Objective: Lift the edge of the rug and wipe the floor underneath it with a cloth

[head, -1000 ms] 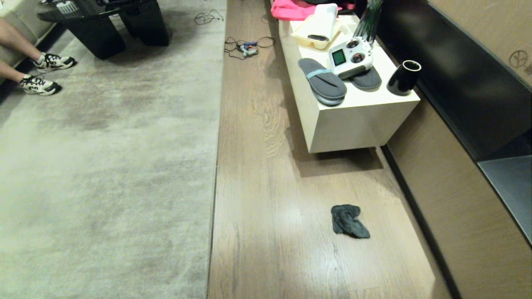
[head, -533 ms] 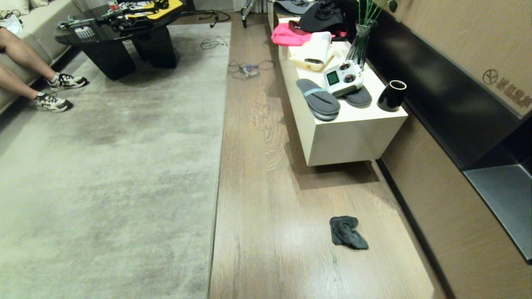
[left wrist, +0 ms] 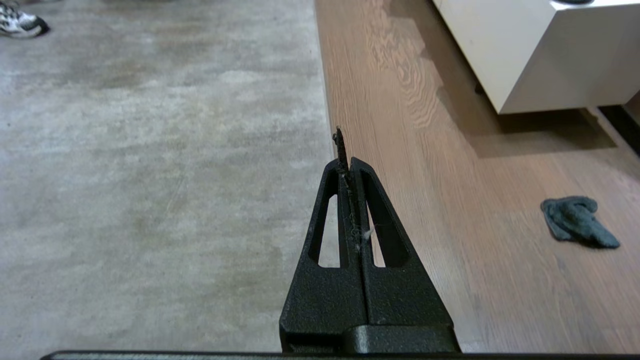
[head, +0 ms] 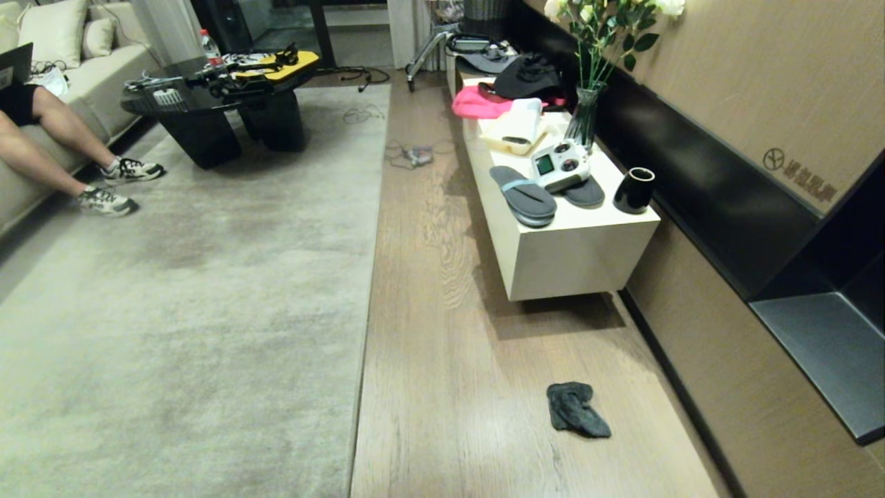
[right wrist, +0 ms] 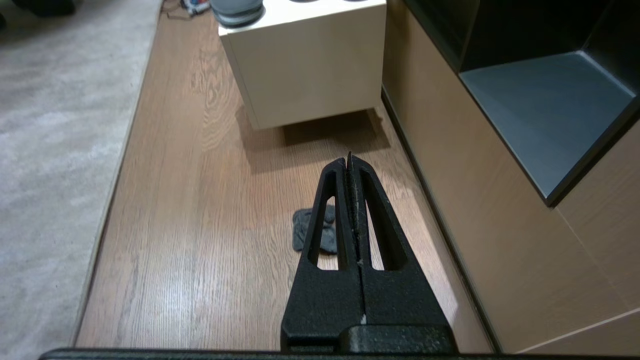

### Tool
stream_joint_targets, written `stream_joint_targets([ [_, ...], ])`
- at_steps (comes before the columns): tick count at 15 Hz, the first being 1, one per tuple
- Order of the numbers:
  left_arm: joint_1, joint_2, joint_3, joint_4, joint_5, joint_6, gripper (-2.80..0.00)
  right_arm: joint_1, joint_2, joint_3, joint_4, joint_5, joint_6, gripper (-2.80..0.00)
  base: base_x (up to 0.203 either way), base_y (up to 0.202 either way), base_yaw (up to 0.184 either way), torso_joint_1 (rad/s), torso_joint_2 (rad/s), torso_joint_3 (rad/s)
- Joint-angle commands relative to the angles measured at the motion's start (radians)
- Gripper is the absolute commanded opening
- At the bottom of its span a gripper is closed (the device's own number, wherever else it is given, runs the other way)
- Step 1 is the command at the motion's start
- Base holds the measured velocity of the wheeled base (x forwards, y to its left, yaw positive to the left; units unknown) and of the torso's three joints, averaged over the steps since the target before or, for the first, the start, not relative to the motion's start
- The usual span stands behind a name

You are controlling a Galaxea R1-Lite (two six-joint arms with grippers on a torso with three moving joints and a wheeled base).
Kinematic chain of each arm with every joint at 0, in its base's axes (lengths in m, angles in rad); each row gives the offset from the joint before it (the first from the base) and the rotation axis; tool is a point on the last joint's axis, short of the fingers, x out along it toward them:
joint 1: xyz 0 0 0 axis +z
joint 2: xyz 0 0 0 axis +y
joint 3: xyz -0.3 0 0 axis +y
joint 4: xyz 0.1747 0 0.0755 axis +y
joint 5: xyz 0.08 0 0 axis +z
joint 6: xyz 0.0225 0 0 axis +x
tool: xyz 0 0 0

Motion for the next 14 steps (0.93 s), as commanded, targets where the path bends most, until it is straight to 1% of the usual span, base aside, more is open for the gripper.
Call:
stream_joint_targets([
  [1,0.000,0.001,0.000,0.000,0.000,0.000,-2.80,0.000,0.002,0.000,0.000,0.000,0.000,-2.80,0.000,0.000,0.000,0.005,0.00,0.205],
  [8,0.000,0.001,0.000,0.000,0.000,0.000,-2.80,0.000,0.002,0.000,0.000,0.000,0.000,-2.80,0.000,0.000,0.000,0.002,0.00,0.203],
  [14,0.000,0.001,0.000,0.000,0.000,-0.003,-2.80,0.000,0.002,0.000,0.000,0.000,0.000,-2.80,0.000,0.000,0.000,0.004,0.00,0.039],
])
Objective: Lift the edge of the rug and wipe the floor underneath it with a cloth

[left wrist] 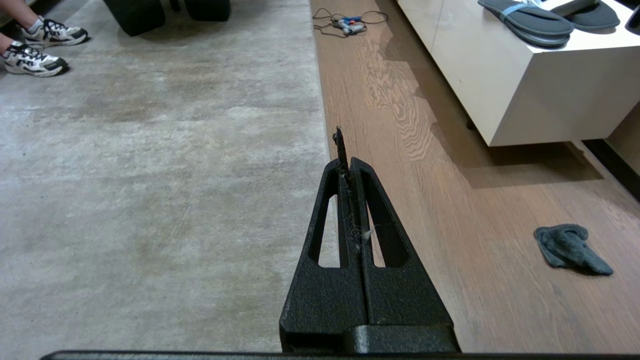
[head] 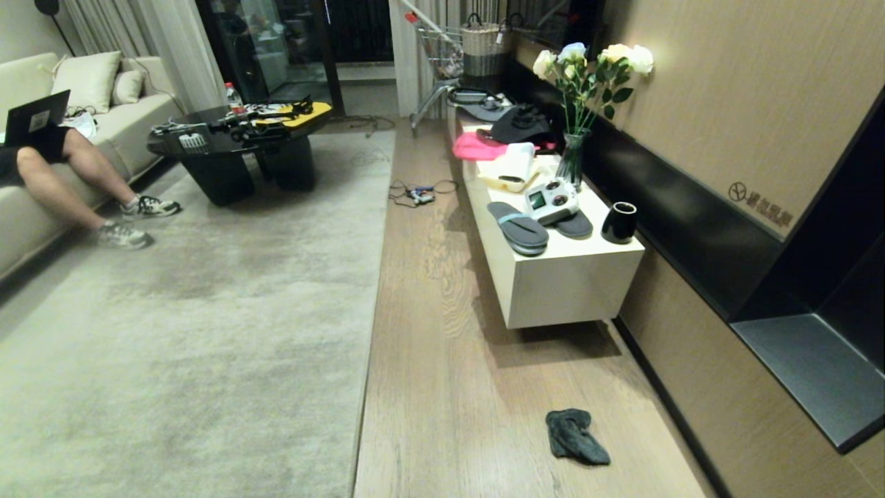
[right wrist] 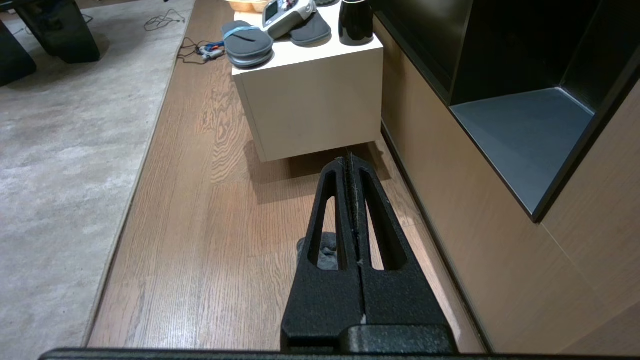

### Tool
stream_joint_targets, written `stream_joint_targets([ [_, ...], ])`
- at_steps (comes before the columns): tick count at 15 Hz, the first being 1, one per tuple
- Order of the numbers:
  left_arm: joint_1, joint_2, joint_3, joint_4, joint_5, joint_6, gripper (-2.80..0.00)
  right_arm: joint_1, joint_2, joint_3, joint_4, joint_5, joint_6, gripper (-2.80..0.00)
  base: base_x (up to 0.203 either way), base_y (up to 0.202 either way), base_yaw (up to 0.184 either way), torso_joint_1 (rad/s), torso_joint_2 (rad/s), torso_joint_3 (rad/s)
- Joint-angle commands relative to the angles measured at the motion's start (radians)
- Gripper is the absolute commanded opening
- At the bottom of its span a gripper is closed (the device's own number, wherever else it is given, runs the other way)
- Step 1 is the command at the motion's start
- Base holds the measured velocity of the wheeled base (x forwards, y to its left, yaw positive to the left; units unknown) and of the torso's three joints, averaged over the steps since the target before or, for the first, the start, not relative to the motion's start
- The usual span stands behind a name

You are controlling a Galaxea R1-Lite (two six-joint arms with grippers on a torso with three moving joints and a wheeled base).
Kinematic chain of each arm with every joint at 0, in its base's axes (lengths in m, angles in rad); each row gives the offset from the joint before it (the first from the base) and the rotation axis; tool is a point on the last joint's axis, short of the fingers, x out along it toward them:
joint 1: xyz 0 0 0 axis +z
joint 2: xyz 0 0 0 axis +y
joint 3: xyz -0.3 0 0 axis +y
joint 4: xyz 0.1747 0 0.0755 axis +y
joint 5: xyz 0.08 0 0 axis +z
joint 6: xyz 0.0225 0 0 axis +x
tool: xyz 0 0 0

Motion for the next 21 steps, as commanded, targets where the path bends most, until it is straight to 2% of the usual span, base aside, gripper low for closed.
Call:
stream_joint_targets([
  [1,0.000,0.000,0.000,0.000,0.001,-0.001,-2.80,0.000,0.002,0.000,0.000,0.000,0.001,-2.80,0.000,0.000,0.000,0.000,0.00,0.000],
  [21,0.000,0.001,0.000,0.000,0.001,-0.002,-2.80,0.001,0.002,0.000,0.000,0.000,0.004,-2.80,0.000,0.000,0.000,0.000,0.00,0.000],
])
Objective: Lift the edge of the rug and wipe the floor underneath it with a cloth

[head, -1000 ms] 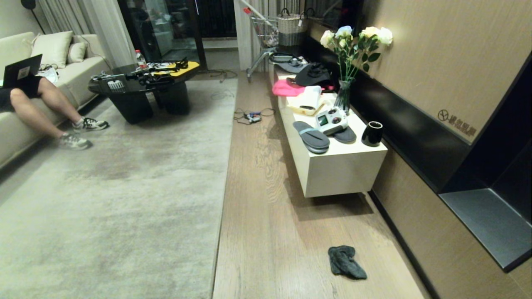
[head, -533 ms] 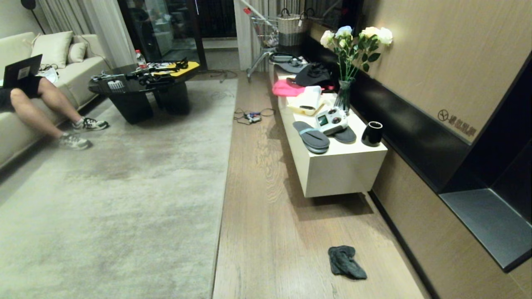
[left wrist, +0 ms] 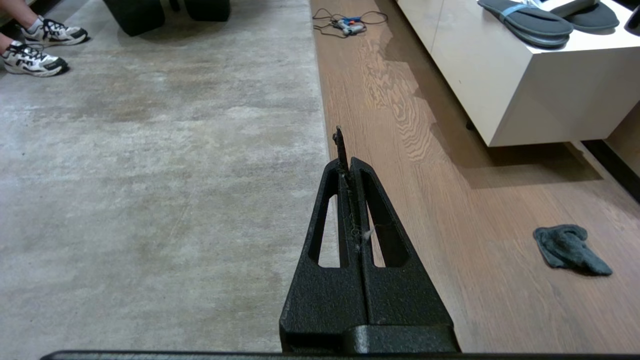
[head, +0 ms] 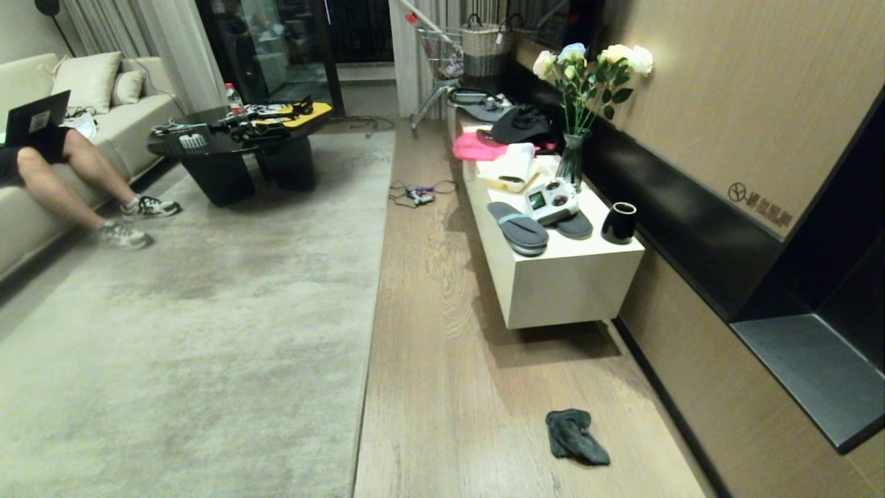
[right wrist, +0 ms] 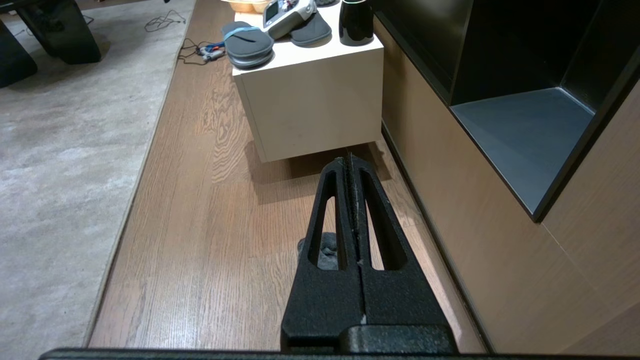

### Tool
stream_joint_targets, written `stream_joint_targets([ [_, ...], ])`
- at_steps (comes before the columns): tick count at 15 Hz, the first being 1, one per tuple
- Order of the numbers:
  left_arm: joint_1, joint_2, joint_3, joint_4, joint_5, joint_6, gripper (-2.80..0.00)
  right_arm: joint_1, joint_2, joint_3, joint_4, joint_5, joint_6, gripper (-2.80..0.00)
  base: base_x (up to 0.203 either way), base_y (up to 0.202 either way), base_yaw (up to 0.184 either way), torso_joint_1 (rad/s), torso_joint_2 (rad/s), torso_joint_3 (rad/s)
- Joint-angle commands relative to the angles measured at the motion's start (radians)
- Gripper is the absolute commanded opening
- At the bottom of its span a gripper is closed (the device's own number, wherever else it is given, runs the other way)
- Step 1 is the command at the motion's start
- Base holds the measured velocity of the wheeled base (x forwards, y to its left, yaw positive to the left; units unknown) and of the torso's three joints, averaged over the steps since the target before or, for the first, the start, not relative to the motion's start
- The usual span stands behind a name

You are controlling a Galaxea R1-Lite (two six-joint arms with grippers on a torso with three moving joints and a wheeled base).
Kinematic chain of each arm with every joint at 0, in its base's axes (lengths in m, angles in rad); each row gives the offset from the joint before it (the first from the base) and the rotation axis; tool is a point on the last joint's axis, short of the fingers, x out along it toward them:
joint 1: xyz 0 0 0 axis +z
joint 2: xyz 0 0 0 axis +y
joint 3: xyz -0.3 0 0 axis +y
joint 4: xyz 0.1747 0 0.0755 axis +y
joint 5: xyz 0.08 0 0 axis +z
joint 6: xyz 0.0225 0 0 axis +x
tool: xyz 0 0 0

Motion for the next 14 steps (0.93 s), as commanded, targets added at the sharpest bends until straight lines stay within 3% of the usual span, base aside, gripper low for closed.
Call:
stream_joint_targets([
  [1,0.000,0.001,0.000,0.000,0.001,0.000,-2.80,0.000,0.002,0.000,0.000,-0.001,0.000,-2.80,0.000,0.000,0.000,0.000,0.00,0.000],
  [14,0.000,0.001,0.000,0.000,0.001,0.000,-2.80,0.003,0.001,0.000,0.000,0.001,-0.007,-2.80,0.000,0.000,0.000,0.000,0.00,0.000],
])
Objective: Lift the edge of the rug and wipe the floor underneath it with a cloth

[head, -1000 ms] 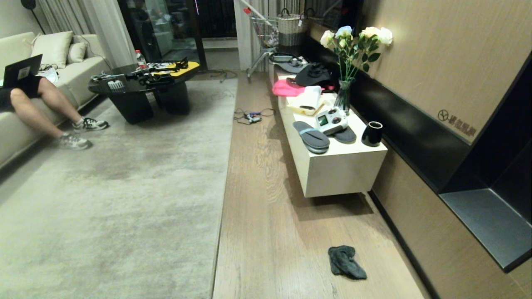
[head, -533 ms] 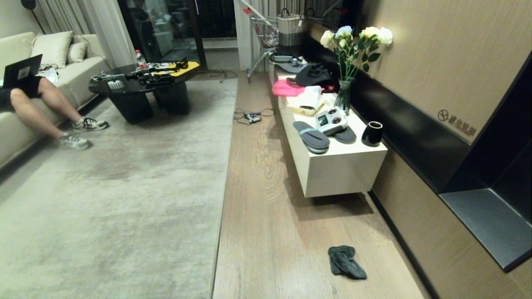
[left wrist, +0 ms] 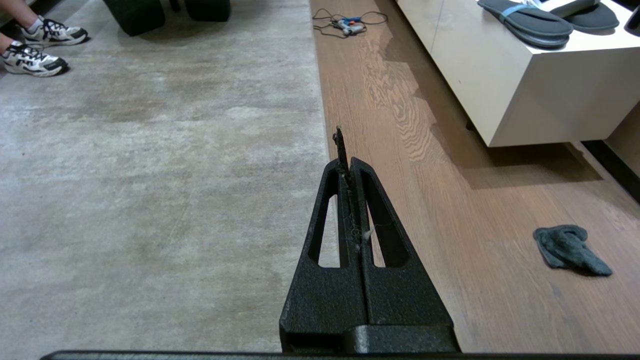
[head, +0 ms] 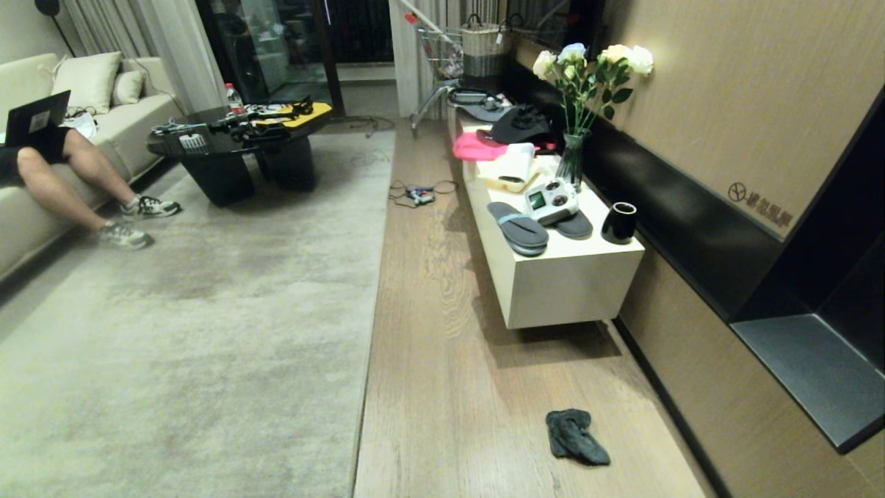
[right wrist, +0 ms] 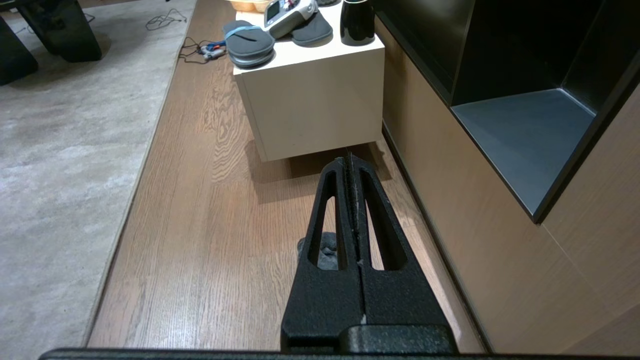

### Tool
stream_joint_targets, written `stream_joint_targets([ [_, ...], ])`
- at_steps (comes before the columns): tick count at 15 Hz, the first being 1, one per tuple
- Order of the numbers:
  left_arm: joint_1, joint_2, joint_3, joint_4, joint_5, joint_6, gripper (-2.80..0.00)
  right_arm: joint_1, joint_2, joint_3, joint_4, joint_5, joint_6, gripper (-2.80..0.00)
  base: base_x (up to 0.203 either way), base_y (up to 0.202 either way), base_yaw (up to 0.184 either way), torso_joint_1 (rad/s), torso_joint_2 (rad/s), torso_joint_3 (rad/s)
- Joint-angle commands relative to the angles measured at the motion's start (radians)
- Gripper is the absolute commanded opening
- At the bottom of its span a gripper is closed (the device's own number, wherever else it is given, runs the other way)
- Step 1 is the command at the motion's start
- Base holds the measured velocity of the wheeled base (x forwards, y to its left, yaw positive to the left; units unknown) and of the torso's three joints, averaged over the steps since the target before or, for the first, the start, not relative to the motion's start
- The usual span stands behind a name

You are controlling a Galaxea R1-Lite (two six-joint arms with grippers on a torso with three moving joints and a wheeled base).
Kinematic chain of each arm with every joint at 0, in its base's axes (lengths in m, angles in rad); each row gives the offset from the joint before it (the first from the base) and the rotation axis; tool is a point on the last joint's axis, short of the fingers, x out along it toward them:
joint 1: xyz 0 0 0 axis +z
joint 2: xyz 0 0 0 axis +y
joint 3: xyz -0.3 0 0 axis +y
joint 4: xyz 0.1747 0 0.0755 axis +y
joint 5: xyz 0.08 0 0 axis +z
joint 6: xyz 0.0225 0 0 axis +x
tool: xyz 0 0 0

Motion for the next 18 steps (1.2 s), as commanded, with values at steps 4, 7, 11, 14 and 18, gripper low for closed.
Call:
stream_joint_targets([
  [4,0.000,0.001,0.000,-0.001,0.000,-0.001,-2.80,0.000,0.000,0.000,-0.001,-0.001,0.000,-2.80,0.000,0.000,0.000,0.000,0.00,0.000],
  [7,0.000,0.001,0.000,0.000,0.000,-0.002,-2.80,0.000,0.000,0.000,-0.001,-0.001,0.000,-2.80,0.000,0.000,0.000,-0.002,-0.03,-0.051],
  [11,0.000,0.001,0.000,0.000,0.000,-0.002,-2.80,0.000,0.002,0.000,0.001,-0.002,-0.002,-2.80,0.000,0.000,0.000,-0.008,-0.34,-0.357],
  [14,0.000,0.001,0.000,-0.001,0.000,-0.002,-2.80,0.000,0.002,0.000,0.001,-0.001,-0.003,-2.80,0.000,0.000,0.000,0.022,-0.43,-0.403],
  [18,0.000,0.001,0.000,0.000,0.000,-0.002,-2.80,0.000,0.001,0.000,0.001,-0.002,-0.002,-2.80,0.000,0.000,0.000,0.073,-0.46,-0.384],
])
